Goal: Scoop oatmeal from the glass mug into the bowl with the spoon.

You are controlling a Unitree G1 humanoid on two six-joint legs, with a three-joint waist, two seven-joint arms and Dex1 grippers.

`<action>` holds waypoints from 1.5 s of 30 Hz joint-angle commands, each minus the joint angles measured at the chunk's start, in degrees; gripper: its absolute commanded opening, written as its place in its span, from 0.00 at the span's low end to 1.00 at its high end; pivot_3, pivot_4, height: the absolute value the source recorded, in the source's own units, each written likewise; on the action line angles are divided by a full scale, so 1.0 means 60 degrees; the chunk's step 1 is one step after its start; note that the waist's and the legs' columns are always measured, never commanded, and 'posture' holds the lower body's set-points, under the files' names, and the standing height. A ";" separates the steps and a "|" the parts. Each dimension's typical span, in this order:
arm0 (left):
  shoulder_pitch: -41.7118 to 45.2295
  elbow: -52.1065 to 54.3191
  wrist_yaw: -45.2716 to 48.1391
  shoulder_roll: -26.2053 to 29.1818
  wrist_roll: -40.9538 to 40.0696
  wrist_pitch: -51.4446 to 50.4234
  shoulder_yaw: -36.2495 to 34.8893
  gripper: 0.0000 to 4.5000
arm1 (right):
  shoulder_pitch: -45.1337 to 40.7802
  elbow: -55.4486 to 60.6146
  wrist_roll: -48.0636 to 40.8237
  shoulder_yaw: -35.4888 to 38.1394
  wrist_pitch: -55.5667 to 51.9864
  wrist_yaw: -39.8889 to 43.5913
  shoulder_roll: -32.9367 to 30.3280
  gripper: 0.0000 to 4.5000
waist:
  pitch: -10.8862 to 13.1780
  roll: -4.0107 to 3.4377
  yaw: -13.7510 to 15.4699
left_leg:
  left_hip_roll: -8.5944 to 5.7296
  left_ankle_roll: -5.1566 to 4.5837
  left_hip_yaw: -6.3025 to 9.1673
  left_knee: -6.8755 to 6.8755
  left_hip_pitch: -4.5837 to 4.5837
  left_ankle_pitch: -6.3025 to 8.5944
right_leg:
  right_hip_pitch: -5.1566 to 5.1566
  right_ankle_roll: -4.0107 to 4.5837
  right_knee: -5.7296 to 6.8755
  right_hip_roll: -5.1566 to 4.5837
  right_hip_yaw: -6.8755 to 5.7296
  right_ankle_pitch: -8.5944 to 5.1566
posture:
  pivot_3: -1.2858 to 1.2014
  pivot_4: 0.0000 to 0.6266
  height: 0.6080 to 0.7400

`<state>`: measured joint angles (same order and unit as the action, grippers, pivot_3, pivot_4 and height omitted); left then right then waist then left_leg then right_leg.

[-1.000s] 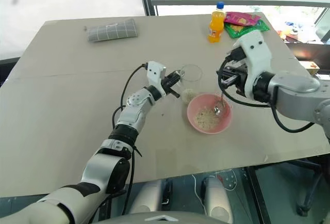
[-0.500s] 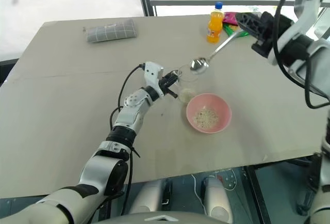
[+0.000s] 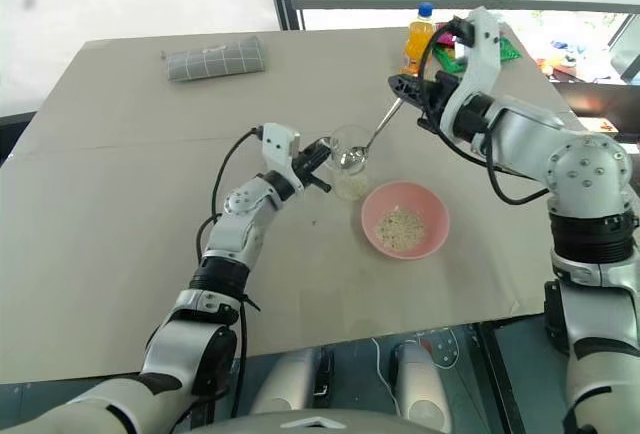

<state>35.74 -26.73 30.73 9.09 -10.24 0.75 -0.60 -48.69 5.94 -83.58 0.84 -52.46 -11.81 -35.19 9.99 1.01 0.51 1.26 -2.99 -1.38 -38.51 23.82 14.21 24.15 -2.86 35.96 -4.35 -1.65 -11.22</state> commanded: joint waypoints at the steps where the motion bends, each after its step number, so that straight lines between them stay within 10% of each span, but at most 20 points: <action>1: -0.0380 0.0721 -0.0328 0.0323 0.0005 -0.0265 -0.0297 0.00 | -0.0393 -0.0051 0.0659 0.0220 0.0003 0.0751 0.0328 0.29 | 0.0000 0.0000 -0.0017 | 0.0001 0.0000 0.0002 0.0000 0.0000 0.0000 | 0.0000 0.0000 0.0000 0.0002 0.0000 0.0000 | 0.52 0.24 1.00; 4: -0.0794 0.1309 -0.0590 0.0450 -0.0030 -0.0449 -0.0459 0.00 | -0.0585 -0.0281 0.1432 0.0446 0.0581 0.1041 0.0914 0.61 | 0.0000 -0.0001 -0.0050 | 0.0002 0.0000 0.0002 0.0001 -0.0001 0.0000 | 0.0001 0.0000 0.0004 0.0004 0.0000 0.0000 | 0.52 0.24 1.00; 18: -0.1960 0.3001 -0.1885 0.0940 -0.0294 -0.0810 -0.1507 0.00 | -0.0836 -0.1478 0.3890 0.1351 0.0994 0.1954 0.1740 0.61 | 0.0002 -0.0004 -0.0172 | 0.0001 0.0001 -0.0001 0.0007 0.0003 0.0000 | 0.0014 0.0001 0.0012 0.0002 0.0001 0.0000 | 0.52 0.24 1.00; 26: -0.2014 0.3156 -0.2012 0.0770 -0.0306 -0.0946 -0.1385 0.71 | -0.0855 -0.1392 0.4507 0.1533 0.0771 0.2288 0.2017 0.62 | 0.0002 -0.0004 -0.0148 | -0.0001 0.0001 -0.0003 0.0008 0.0008 0.0000 | 0.0016 0.0000 0.0008 0.0000 0.0001 0.0001 | 0.52 0.24 1.00; 45: -0.3584 0.5779 -0.1355 0.1134 -0.0899 -0.2266 -0.1254 0.71 | 0.1725 0.0240 0.6536 0.1780 0.1502 0.3633 0.1147 0.62 | 0.0004 -0.0006 -0.0131 | -0.0003 0.0002 -0.0005 0.0015 0.0010 0.0000 | 0.0016 0.0000 -0.0001 -0.0015 0.0003 0.0000 | 0.52 0.24 1.00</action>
<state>14.37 3.63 21.89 15.46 -14.47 -12.68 -8.39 -38.52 3.91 -46.24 10.97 -46.25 7.79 -27.08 10.01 0.97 -0.28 1.25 -2.98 -1.41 -38.42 23.88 14.21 24.25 -2.86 35.95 -4.44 -1.63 -11.22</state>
